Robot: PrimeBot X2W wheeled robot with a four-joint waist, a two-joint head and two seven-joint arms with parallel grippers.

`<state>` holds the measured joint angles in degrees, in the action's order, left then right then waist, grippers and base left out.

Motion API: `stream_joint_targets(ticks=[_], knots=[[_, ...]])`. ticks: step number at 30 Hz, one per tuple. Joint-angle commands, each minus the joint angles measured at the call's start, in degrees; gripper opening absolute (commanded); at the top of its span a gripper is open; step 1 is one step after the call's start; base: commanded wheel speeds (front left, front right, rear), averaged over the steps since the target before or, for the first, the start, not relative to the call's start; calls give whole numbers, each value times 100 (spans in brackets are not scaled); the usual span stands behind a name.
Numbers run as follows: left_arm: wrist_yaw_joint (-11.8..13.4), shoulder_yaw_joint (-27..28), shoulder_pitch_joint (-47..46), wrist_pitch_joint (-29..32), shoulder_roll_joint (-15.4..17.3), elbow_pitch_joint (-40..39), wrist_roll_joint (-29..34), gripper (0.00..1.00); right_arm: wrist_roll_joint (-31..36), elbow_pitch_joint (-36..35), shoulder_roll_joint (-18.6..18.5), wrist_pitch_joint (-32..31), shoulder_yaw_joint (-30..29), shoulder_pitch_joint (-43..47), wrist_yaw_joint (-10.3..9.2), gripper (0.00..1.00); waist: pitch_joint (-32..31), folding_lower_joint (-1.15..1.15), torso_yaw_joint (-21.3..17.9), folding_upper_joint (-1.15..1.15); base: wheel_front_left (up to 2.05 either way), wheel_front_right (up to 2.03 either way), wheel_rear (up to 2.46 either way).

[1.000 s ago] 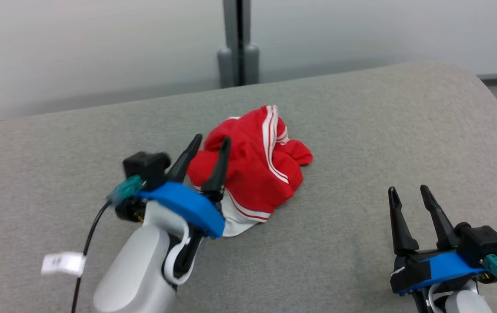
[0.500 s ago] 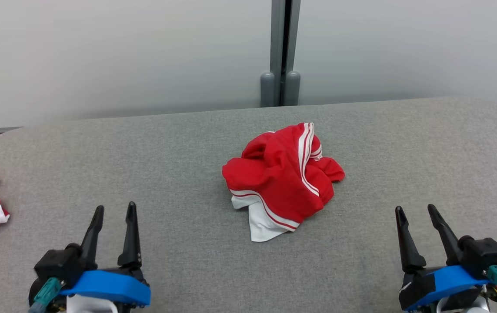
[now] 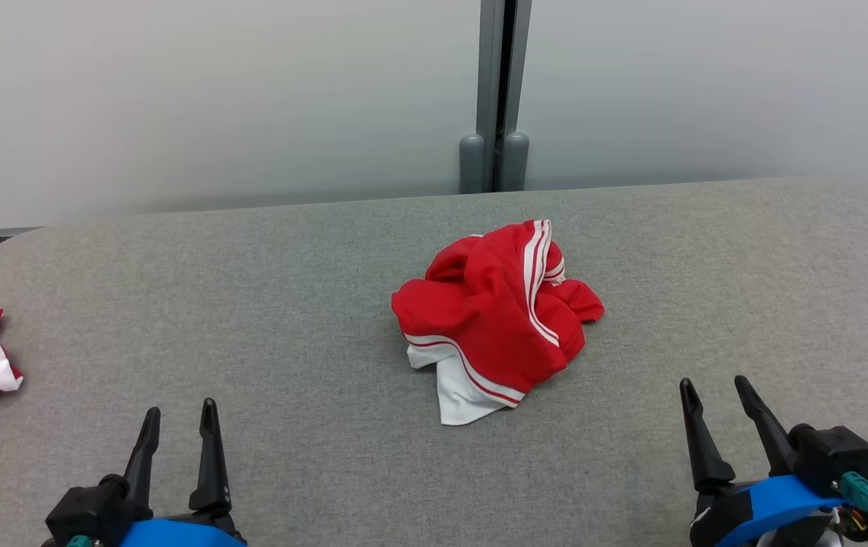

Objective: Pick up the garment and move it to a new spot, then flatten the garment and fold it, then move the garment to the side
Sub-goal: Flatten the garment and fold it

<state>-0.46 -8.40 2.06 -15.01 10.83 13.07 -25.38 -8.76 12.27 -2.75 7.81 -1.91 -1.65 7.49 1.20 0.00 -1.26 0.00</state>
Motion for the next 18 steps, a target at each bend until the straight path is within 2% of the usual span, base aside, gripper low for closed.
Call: stream_joint_targets(ticks=[1, 7, 12, 18], knots=[[7, -5, 18, -24, 27, -16, 40, 100, -24, 15, -24, 20, 16, 39, 1, 100, 9, 0, -9, 0, 0, 0, 0], [-23, 9, -70, -24, 19, -31, 80, 100, -172, 41, -25, -5, 108, -58, 2, 100, 81, 0, -31, 0, 0, 0, 0], [-43, -52, -237, -18, 53, -63, 116, 100, -830, 125, -22, -210, 566, -439, 2, 100, 260, 0, 30, 0, 0, 0, 0], [-25, -83, -438, 28, 94, -142, 149, 100, -1511, 910, -27, -732, 1224, -1198, 1, 100, 586, 0, 173, 0, 0, 0, 0]])
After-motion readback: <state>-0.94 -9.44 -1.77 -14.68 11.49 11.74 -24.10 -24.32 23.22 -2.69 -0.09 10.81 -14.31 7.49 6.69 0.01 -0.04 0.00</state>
